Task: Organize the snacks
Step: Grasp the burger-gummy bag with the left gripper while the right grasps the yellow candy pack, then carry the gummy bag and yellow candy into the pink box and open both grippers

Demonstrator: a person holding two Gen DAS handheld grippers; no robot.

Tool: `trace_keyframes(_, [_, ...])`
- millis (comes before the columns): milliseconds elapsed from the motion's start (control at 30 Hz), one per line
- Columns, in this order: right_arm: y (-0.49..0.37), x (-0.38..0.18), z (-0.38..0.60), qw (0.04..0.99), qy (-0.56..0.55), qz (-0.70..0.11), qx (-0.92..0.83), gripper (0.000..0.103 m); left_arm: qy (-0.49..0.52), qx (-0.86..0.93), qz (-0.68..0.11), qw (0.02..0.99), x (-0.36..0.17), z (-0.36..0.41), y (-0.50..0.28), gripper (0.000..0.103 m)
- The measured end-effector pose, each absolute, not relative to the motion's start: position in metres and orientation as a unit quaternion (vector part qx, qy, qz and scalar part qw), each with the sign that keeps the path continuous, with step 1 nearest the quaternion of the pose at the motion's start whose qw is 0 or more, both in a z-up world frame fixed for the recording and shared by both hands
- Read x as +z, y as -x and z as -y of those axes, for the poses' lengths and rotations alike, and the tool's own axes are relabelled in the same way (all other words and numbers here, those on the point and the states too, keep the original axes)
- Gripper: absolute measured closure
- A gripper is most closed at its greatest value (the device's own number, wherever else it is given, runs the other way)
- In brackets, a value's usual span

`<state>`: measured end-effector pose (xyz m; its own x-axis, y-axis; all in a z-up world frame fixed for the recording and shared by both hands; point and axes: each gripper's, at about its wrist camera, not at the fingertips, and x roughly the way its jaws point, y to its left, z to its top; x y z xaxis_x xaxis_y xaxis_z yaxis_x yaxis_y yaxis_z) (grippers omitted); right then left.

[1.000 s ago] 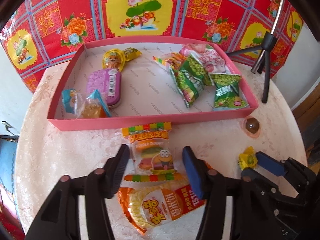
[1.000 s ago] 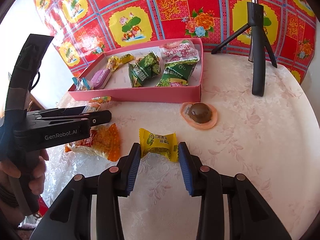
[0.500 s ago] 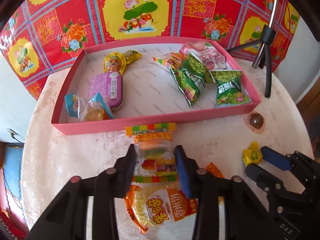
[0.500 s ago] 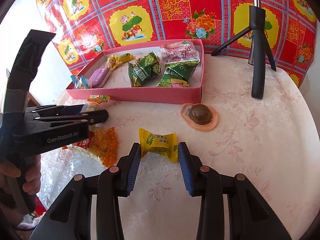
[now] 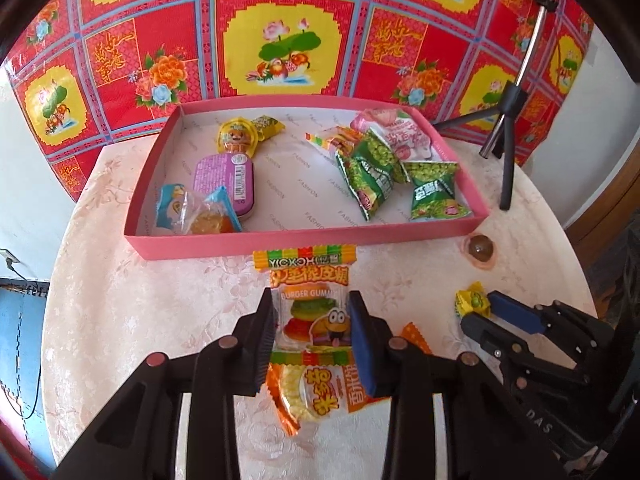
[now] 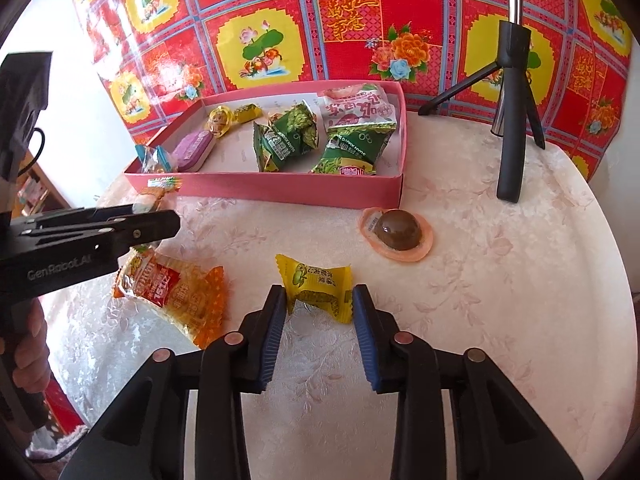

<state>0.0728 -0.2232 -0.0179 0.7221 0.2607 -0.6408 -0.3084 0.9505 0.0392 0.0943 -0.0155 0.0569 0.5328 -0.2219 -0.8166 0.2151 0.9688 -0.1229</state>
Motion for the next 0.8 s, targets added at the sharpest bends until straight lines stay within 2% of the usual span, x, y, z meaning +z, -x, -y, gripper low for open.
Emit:
trace_keyframes(67, [-0.071,-0.016,0.223,0.928,0.034,-0.336,0.154,0.076,0.008,-0.126,-0.464,0.877,0.06,0.012,-0.093,0.067])
trace_keyframes(267, [-0.069,-0.017,0.221,0.93,0.036,-0.332,0.153,0.079,0.018,-0.127,-0.456,0.881,0.064,0.005,-0.089,0.067])
trace_keyframes(800, [-0.063,0.009,0.214,0.938,0.033,-0.292,0.182,0.08,0.024,-0.121,-0.428,0.895,0.084,-0.003,-0.093,0.067])
